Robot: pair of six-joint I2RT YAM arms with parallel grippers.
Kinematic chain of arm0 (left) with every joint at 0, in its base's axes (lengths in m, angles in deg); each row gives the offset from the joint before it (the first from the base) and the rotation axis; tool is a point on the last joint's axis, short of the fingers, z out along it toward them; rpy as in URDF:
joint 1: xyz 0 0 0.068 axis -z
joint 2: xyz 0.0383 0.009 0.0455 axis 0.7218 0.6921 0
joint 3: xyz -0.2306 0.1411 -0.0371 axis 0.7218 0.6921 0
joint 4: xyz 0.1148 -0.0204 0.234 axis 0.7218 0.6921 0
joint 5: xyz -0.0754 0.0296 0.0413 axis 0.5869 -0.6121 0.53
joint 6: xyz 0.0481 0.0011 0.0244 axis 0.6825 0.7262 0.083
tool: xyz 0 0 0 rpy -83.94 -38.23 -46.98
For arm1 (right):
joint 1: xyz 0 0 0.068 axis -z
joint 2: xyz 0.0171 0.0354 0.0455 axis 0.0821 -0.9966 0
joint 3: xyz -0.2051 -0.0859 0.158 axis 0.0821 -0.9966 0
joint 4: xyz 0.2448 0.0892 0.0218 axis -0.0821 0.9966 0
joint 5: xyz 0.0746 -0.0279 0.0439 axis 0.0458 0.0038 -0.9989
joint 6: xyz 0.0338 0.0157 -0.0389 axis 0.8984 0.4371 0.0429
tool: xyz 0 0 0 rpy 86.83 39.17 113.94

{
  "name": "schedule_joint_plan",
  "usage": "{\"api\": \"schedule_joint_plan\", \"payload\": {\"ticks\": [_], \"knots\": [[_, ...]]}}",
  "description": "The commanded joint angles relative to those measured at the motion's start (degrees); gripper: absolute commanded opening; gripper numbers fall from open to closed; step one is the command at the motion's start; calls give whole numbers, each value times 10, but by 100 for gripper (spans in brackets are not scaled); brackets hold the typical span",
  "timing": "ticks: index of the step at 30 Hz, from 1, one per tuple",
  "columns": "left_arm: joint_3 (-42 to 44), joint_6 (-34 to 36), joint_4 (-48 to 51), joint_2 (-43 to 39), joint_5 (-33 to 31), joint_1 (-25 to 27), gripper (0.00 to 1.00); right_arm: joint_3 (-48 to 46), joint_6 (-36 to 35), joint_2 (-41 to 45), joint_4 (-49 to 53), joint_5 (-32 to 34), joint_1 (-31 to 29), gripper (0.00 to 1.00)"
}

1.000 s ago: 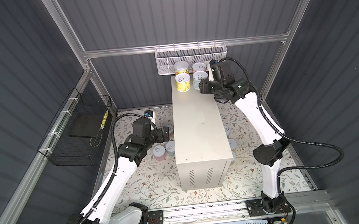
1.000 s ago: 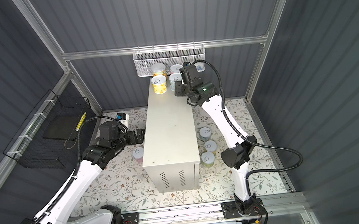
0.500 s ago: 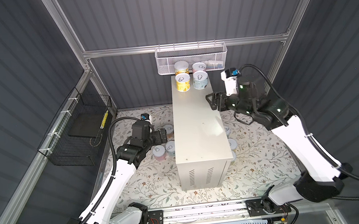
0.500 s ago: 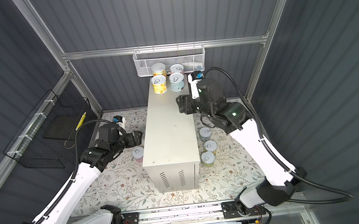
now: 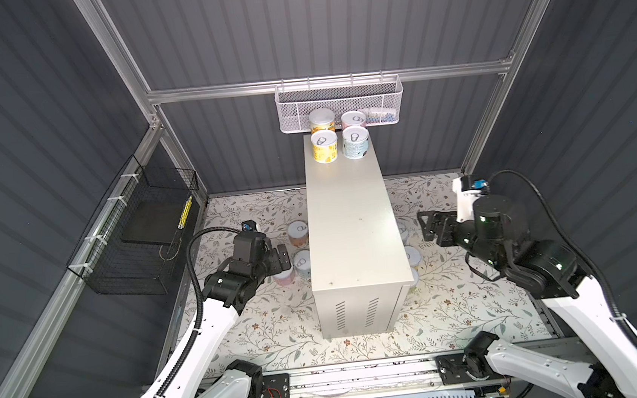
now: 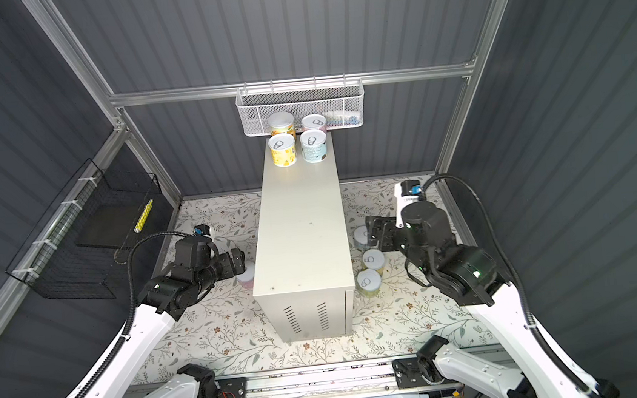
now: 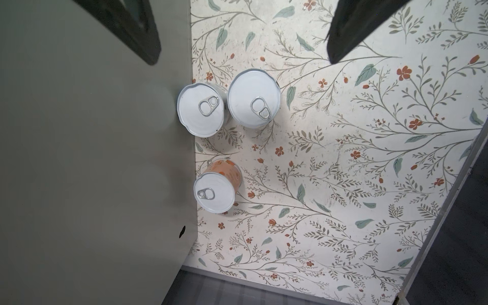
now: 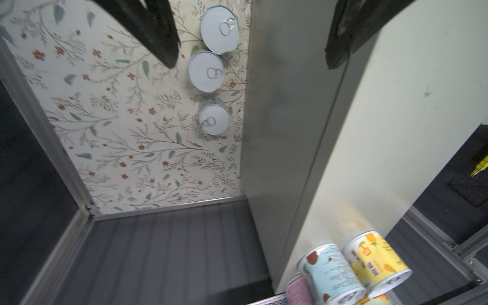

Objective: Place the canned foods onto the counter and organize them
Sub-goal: 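Open the right gripper and withdraw it down beside the cabinet, then lower the left gripper onto a pink-labelled floor can while the right gripper hovers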

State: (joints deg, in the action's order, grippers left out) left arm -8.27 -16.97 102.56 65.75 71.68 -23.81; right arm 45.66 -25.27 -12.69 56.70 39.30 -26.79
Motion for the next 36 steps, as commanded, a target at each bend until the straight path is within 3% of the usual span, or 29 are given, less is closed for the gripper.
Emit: {"api": "schedule_joint_plan", "payload": {"ticks": [1,12,24,36], "knots": [[16,-14,-3,0,2,-4,99,-71,38,34,23,2,33,89],[67,-14,-37,9,13,-4,100,-250,118,22,-60,-79,46,90],[122,-28,-116,73,33,-4,100,-249,101,-21,-70,-67,51,92],[94,-34,-159,180,37,-5,99,-242,96,-44,-99,-80,58,92]]}}
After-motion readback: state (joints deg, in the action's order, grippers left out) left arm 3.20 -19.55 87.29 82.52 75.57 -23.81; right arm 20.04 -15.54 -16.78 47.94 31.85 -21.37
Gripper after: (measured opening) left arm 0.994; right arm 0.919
